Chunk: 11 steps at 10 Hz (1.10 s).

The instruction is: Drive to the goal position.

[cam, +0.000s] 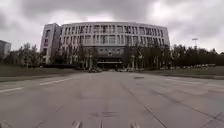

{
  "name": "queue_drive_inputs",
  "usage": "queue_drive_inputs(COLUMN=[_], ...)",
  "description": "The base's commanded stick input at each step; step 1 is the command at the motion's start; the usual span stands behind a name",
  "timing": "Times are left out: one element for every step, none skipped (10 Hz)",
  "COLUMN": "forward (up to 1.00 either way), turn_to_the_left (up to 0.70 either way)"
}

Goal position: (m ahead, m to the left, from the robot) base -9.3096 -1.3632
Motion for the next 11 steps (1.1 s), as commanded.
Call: queue_drive_inputs(forward=[1.00, 1.00, 1.00, 1.00, 1.00, 1.00, 1.00, 1.00, 1.00, 1.00, 1.00], turn_to_the_left=[-0.13, -0.09, -0.03, -0.03, -0.09, -0.01, -0.02, -0.04, -0.04, -0.02, 0.00])
